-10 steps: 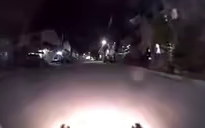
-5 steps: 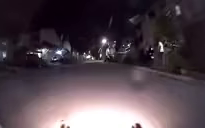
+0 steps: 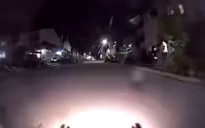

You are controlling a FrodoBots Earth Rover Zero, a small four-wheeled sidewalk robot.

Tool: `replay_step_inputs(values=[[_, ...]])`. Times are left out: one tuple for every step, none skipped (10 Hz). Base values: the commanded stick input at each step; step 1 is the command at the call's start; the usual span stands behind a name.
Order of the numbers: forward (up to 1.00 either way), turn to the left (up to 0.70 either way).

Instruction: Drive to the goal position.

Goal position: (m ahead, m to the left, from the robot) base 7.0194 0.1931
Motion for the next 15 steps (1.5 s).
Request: replay_step_inputs(values=[[0.7,0.0],[0.7,0.0],[0.7,0.0],[0.7,0.0],[0.7,0.0],[0.7,0.0],[0.7,0.0],[0.7,0.0],[0.7,0.0],[0.7,0.0],[0.7,0.0],[0.7,0.0],[0.7,0.0],[0.7,0.0],[0.7,0.0]])
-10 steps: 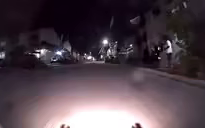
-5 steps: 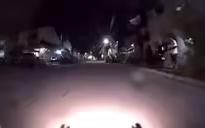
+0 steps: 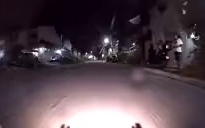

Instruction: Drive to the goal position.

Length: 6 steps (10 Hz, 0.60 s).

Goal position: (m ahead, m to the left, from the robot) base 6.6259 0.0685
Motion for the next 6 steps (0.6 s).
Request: replay_step_inputs(values=[[0.7,0.0],[0.7,0.0],[0.7,0.0],[0.7,0.0],[0.7,0.0],[0.7,0.0]])
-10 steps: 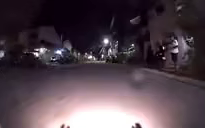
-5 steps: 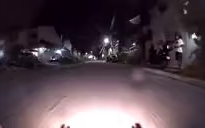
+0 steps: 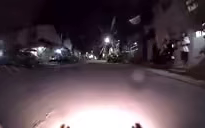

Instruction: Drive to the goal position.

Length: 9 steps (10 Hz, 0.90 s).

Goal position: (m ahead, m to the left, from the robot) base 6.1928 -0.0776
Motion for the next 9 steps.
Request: replay_step_inputs(values=[[0.7,0.0],[0.7,0.0],[0.7,0.0],[0.7,0.0],[0.7,0.0],[0.7,0.0],[0.7,0.0],[0.7,0.0],[0.7,0.0]])
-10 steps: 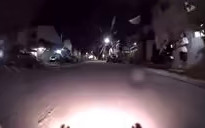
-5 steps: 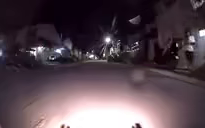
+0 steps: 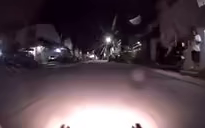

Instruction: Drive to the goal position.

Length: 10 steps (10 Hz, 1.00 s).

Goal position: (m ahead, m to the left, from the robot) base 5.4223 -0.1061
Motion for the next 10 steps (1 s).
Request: replay_step_inputs(values=[[0.7,0.0],[0.7,0.0],[0.7,0.0],[0.7,0.0],[0.7,0.0],[0.7,0.0],[0.7,0.0],[0.7,0.0],[0.7,0.0],[0.7,0.0]])
